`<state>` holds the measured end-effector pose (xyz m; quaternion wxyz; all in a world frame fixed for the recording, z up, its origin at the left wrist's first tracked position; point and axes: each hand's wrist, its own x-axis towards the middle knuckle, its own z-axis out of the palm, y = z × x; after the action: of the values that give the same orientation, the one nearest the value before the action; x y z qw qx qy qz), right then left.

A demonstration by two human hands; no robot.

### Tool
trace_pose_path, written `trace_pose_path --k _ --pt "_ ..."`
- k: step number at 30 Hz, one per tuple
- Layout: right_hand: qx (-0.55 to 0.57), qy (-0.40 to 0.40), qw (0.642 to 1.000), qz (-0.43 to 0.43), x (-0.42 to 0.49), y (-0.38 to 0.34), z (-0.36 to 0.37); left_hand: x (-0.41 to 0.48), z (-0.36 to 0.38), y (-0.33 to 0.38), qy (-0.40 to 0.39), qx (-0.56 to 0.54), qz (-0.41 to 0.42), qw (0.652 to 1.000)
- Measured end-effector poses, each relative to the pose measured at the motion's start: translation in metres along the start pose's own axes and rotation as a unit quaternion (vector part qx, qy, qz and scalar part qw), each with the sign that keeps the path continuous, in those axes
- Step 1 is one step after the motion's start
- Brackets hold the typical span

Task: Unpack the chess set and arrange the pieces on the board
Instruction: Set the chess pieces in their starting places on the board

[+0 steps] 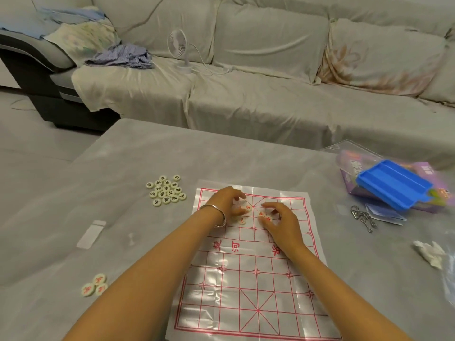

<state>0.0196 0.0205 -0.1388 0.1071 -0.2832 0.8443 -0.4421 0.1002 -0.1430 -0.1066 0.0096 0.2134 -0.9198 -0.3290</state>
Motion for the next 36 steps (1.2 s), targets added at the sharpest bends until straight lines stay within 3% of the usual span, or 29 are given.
trace_pose_path --k 3,6,11,15,21,31,36 --pt "0.023 -0.001 0.999 -0.043 -0.011 -0.024 0.01 -0.031 -0.026 -0.025 0.082 -0.021 0.032 0.996" --pt "0.054 -0.086 0.99 -0.096 -0.034 -0.06 0.041 -0.078 -0.052 -0.063 0.132 -0.02 0.015 0.991" --pt "0.041 -0.251 0.952 -0.168 -0.085 -0.103 0.113 -0.177 -0.084 -0.139 0.071 0.039 -0.026 0.996" --pt "-0.032 -0.304 0.923 -0.235 -0.11 -0.12 0.146 -0.237 -0.094 -0.177 0.08 0.012 -0.059 0.995" --pt "-0.075 -0.318 0.902 -0.282 -0.122 -0.132 0.159 -0.268 -0.084 -0.184 0.05 -0.02 -0.007 0.999" --pt "-0.005 -0.228 0.949 -0.218 -0.132 -0.131 0.167 -0.263 -0.062 -0.188 0.171 -0.033 -0.017 0.985" --pt "0.027 -0.198 0.964 -0.175 -0.127 -0.125 0.162 -0.261 -0.058 -0.186 0.17 -0.042 -0.02 0.984"
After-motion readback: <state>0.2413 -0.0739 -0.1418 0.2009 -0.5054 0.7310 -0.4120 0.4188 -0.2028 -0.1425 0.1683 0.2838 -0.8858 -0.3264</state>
